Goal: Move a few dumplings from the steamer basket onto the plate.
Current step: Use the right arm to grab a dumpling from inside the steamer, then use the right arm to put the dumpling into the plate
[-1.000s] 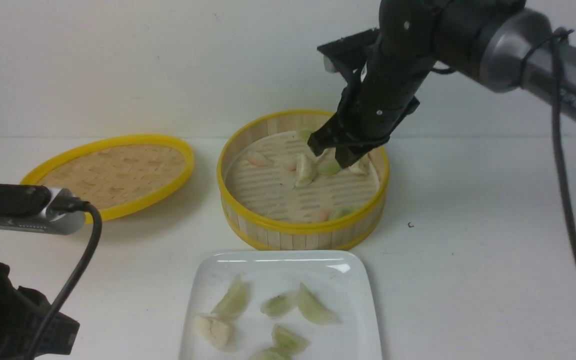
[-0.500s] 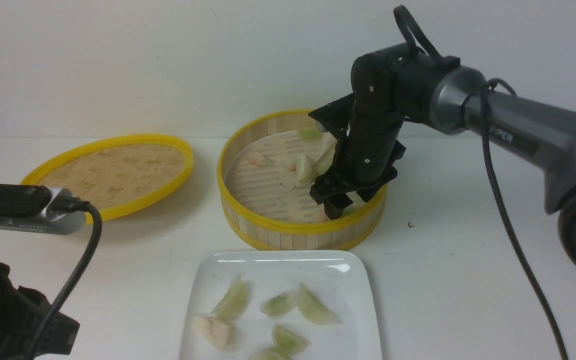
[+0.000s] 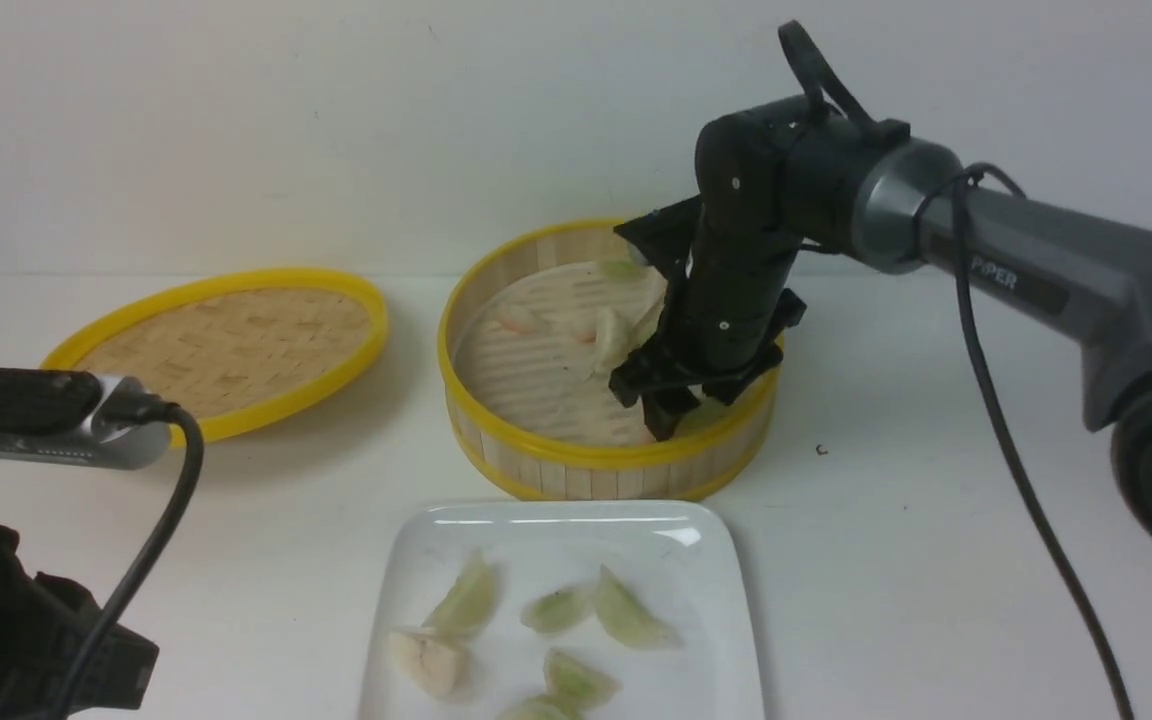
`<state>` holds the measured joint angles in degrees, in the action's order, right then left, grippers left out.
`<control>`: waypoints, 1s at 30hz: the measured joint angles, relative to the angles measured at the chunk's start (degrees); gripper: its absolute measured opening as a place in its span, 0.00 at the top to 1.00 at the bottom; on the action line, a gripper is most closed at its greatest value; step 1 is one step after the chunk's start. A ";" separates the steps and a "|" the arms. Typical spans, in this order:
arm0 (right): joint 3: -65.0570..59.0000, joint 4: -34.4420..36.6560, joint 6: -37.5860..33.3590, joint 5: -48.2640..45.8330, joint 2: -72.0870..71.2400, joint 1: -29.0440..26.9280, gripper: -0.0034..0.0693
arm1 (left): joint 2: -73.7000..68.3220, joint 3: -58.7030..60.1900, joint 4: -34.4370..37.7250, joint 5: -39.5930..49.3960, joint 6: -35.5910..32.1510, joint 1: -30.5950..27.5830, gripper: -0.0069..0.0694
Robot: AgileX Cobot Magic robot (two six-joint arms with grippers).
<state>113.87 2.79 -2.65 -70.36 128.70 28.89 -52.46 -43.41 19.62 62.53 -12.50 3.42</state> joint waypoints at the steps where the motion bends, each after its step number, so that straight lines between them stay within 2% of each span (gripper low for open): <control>1: 0.00 -0.53 0.36 -0.21 -1.13 0.00 0.38 | 0.00 0.00 0.00 0.00 0.05 0.00 0.92; 7: 0.06 -0.57 0.87 -0.46 -9.66 0.00 0.38 | 0.00 0.00 0.00 -0.05 0.05 0.00 0.92; 11: -2.06 3.32 0.67 -0.52 -13.53 0.21 0.38 | 0.00 0.00 0.00 -0.05 0.05 0.00 0.92; 16: -13.37 8.15 -0.88 -0.59 -18.88 5.34 0.38 | 0.00 0.00 0.00 0.00 0.05 0.00 0.92; 20: -21.21 9.03 -1.55 -0.59 -17.85 11.14 0.38 | 0.00 0.00 0.00 -0.06 0.11 0.00 0.92; 23: -22.45 9.15 -2.25 -0.61 -14.42 13.82 0.38 | 0.00 0.00 0.00 -0.06 0.11 0.00 0.92; 27: -22.14 9.24 -2.30 -0.13 -10.11 14.66 0.38 | 0.00 0.00 0.00 -0.06 0.11 0.00 0.92; 30: -20.12 7.85 -0.73 0.01 -8.96 14.66 0.31 | 0.00 0.00 0.00 -0.06 0.11 0.00 0.92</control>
<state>93.75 10.64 -3.38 -70.35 119.75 43.54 -52.46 -43.41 19.62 62.47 -12.40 3.42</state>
